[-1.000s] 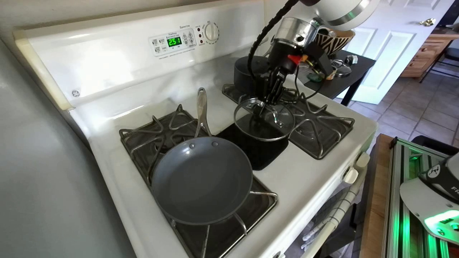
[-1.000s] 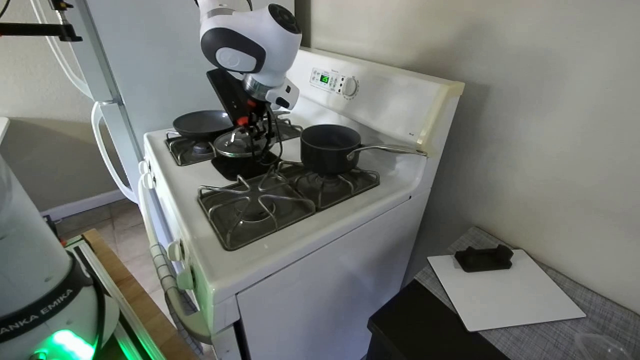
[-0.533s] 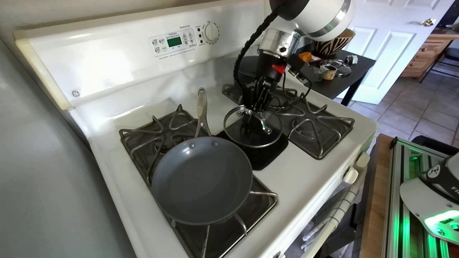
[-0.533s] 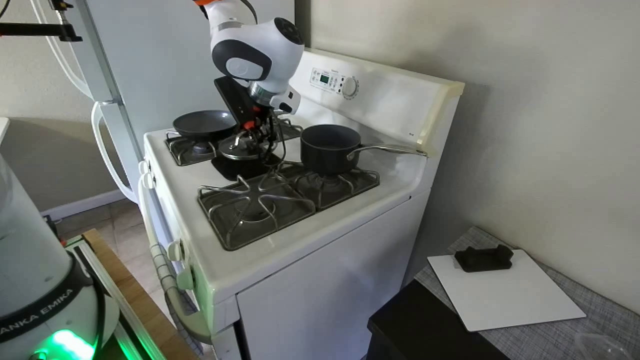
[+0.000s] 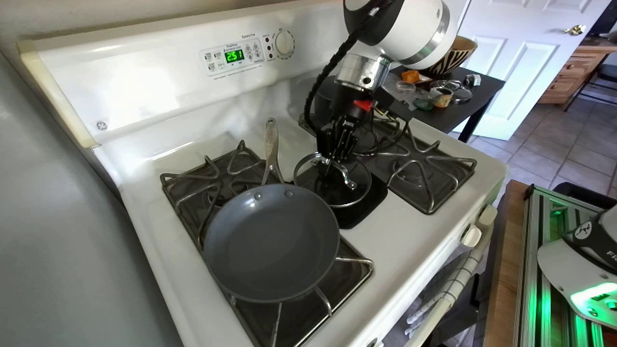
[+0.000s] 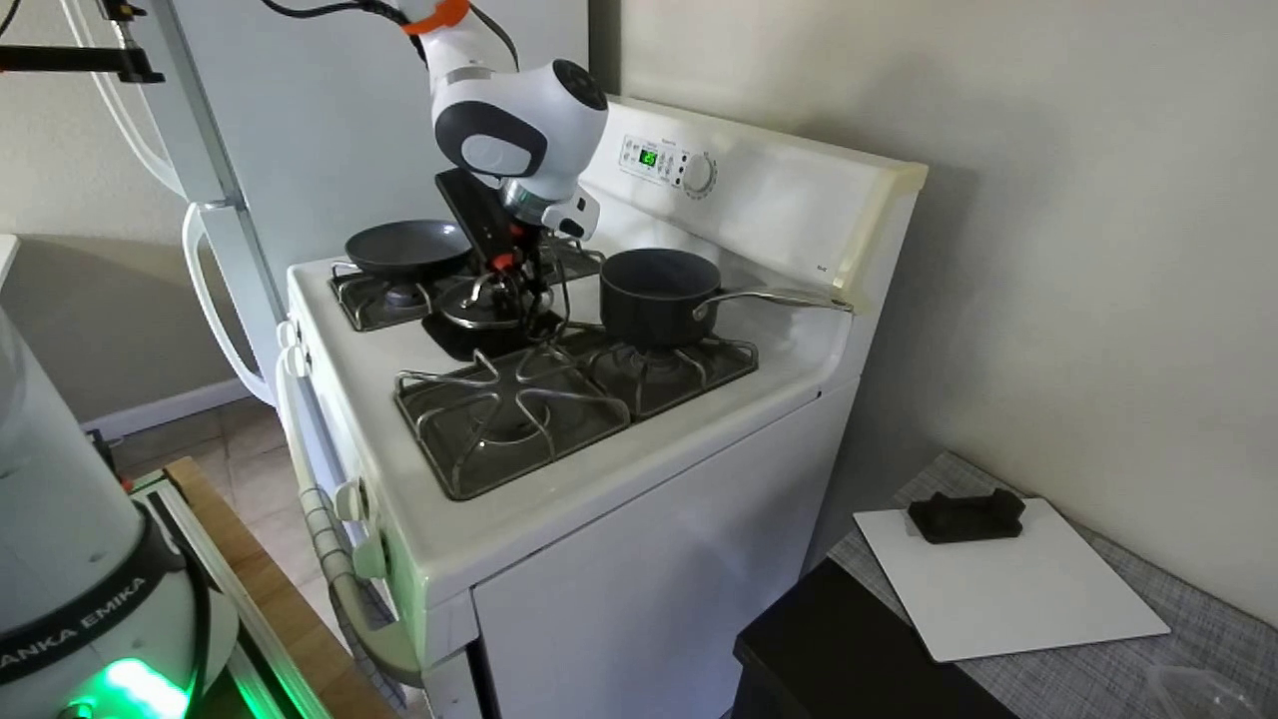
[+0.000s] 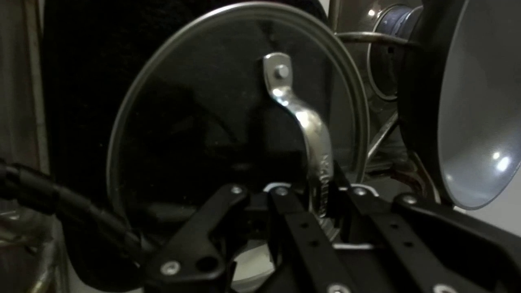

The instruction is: Pick up the clear pot lid and put it on the black oven mat

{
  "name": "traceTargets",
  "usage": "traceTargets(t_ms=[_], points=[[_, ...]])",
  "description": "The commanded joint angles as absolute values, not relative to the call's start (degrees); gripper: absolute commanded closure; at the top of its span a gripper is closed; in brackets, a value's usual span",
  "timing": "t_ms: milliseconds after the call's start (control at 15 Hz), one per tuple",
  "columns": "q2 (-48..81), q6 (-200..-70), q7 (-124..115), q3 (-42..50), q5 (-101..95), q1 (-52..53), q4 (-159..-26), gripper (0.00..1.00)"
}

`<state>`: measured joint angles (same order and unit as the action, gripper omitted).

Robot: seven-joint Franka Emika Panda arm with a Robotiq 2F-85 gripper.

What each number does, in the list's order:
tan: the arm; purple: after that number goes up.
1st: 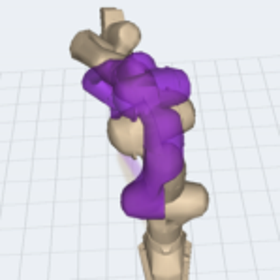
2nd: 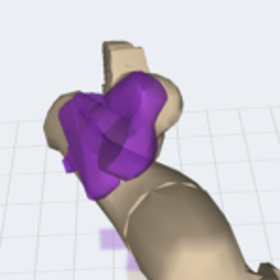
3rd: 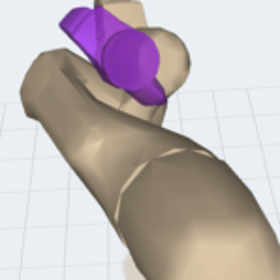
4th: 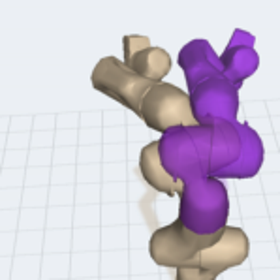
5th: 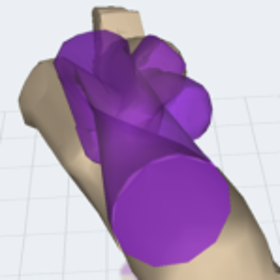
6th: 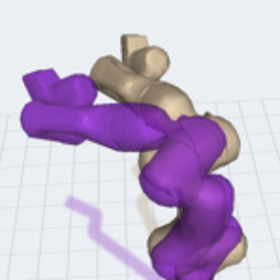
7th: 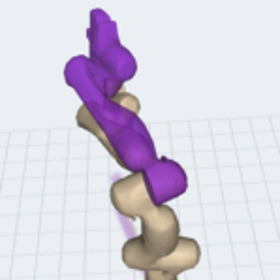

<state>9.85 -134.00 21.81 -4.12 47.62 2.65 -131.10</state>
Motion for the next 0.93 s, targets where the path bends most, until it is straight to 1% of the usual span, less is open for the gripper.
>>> traceTargets(t_ms=[0, 867], points=[[11.1, -134.8, 21.7, -4.5, 46.2, 2.5, -130.2, 1.0], [9.9, -133.4, 20.8, -4.5, 40.2, 1.8, -131.3, 1.0]])
